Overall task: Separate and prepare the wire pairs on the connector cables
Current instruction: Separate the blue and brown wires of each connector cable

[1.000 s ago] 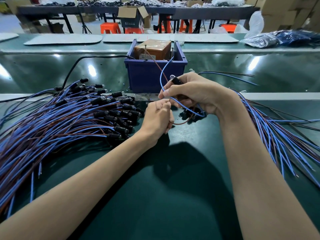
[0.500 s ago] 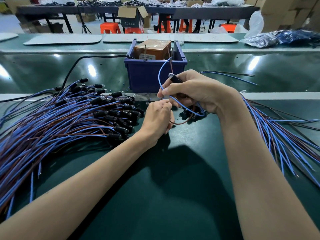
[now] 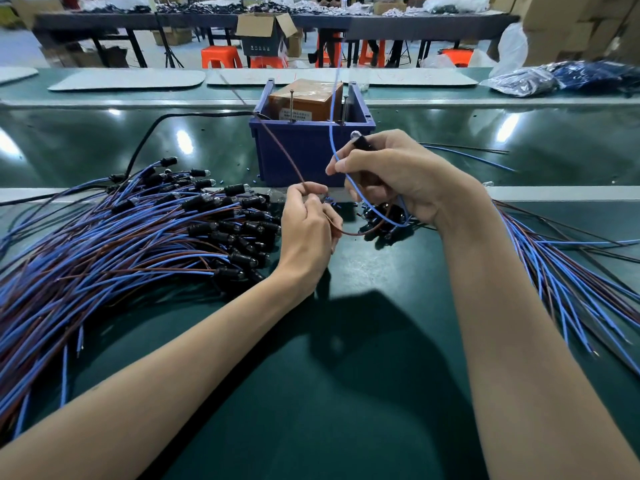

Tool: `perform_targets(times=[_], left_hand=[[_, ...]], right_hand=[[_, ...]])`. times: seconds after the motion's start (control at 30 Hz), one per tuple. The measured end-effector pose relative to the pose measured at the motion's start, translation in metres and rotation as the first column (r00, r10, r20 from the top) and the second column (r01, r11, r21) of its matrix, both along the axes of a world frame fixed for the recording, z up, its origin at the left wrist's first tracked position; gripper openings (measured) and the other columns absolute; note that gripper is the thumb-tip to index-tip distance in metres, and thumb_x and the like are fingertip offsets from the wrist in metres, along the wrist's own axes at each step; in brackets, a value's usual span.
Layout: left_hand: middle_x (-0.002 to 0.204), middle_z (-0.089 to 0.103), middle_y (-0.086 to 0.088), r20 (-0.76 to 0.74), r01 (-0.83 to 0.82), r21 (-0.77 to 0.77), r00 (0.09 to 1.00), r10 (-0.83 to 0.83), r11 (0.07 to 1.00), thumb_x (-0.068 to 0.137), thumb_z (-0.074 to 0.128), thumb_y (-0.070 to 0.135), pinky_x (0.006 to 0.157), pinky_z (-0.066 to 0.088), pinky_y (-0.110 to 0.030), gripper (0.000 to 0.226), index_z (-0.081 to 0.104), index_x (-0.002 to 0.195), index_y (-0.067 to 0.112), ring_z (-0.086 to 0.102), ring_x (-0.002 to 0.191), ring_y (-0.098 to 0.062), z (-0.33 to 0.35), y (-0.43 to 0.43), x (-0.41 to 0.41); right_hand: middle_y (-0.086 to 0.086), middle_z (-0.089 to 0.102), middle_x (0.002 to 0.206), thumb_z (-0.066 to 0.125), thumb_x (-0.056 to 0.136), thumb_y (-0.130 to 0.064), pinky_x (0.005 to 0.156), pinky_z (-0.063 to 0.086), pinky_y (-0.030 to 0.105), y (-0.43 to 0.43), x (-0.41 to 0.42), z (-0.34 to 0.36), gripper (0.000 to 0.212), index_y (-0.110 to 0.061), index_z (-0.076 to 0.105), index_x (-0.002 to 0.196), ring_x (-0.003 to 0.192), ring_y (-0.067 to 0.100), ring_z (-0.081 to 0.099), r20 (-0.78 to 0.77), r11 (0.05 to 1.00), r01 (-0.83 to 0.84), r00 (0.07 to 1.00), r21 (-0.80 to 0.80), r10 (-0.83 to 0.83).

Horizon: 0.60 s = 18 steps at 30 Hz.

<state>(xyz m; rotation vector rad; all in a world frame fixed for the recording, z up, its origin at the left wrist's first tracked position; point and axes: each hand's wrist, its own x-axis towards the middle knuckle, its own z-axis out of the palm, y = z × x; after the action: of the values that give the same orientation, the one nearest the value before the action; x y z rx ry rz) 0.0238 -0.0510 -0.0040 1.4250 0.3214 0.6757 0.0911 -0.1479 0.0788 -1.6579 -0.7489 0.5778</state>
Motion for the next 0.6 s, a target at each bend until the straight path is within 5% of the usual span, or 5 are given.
perform_targets(times=[0.17, 0.3, 0.47, 0.6], left_hand=[[0.054, 0.053, 0.004, 0.011, -0.109, -0.15, 0.994, 0.112, 0.983, 0.105, 0.027, 0.018, 0.036, 0.03, -0.016, 0.029, 0.045, 0.082, 0.016, 0.039, 0.035, -0.006, 0.002, 0.003, 0.001], [0.071, 0.053, 0.0, -0.027, -0.147, -0.088, 0.989, 0.145, 0.985, 0.103, 0.033, 0.009, 0.039, 0.034, -0.016, 0.019, 0.049, 0.095, 0.016, 0.041, 0.036, -0.002, 0.0, 0.005, 0.004], [0.041, 0.048, 0.009, -0.017, -0.139, -0.048, 0.99, 0.138, 0.989, 0.103, 0.032, 0.013, 0.036, 0.031, -0.016, 0.028, 0.044, 0.129, 0.019, 0.039, 0.036, -0.002, 0.0, 0.006, 0.004], [0.036, 0.042, 0.008, -0.021, -0.128, -0.019, 0.992, 0.128, 0.992, 0.104, 0.03, 0.014, 0.037, 0.031, -0.016, 0.04, 0.035, 0.144, 0.02, 0.036, 0.036, -0.003, 0.0, 0.006, 0.004]], right_hand=[[0.001, 0.066, 0.052, 0.055, 0.086, -0.005, 0.032, 0.022, 0.013, 0.003, 0.007, -0.003, 0.007, -0.007, 0.057, 0.08, 0.034, 0.004, 0.039, -0.016, 0.97, 0.227, 0.973, -0.088, -0.229], [-0.003, 0.065, 0.049, 0.049, 0.087, -0.002, 0.033, 0.023, 0.014, 0.003, 0.011, -0.009, 0.012, -0.007, 0.058, 0.093, 0.036, 0.005, 0.038, 0.004, 0.943, 0.316, 0.948, -0.101, -0.317], [-0.006, 0.053, 0.037, 0.05, 0.089, -0.009, 0.033, 0.021, 0.011, 0.002, 0.018, -0.01, 0.023, 0.0, 0.062, 0.106, 0.027, 0.006, 0.031, 0.007, 0.902, 0.414, 0.909, -0.121, -0.416], [-0.007, 0.046, 0.033, 0.057, 0.083, -0.006, 0.032, 0.023, 0.011, 0.002, 0.02, -0.014, 0.019, -0.012, 0.066, 0.068, 0.026, 0.008, 0.03, 0.087, 0.867, 0.463, 0.886, -0.185, -0.455]])
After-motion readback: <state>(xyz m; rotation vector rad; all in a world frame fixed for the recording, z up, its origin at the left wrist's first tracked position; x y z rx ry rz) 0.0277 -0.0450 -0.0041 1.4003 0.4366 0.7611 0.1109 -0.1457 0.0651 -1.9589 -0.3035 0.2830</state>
